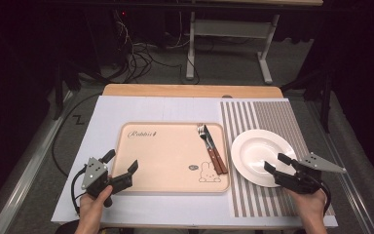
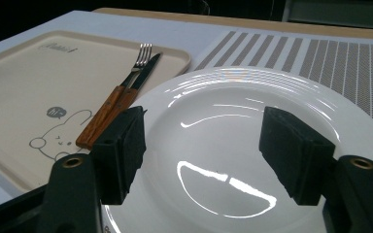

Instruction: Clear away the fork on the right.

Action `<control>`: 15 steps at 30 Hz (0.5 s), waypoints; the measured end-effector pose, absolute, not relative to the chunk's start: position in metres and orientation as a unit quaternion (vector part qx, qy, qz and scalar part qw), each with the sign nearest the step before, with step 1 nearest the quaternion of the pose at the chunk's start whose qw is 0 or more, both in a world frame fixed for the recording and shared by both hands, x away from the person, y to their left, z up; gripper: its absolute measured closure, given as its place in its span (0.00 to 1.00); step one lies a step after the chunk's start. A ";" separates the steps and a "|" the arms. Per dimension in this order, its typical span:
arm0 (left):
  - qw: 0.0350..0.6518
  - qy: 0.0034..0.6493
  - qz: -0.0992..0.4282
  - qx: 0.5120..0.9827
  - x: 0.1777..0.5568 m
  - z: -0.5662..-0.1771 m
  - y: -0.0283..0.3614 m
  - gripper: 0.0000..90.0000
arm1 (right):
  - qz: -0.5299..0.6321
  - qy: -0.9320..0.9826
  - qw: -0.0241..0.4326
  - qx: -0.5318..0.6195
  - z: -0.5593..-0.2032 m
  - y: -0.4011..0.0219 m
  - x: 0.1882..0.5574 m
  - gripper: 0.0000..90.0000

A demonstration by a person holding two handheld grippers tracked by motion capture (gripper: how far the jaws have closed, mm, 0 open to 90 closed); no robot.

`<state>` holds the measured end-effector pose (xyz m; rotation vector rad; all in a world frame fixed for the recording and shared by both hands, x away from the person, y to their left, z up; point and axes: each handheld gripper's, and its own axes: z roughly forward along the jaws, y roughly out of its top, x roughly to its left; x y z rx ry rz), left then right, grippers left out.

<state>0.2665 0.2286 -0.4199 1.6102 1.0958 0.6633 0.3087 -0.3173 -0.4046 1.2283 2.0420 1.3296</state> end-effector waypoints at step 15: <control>0.527 0.458 0.268 0.664 0.265 -0.419 0.231 0.15 | 0.493 0.709 0.220 0.454 -0.417 -0.332 0.297 0.33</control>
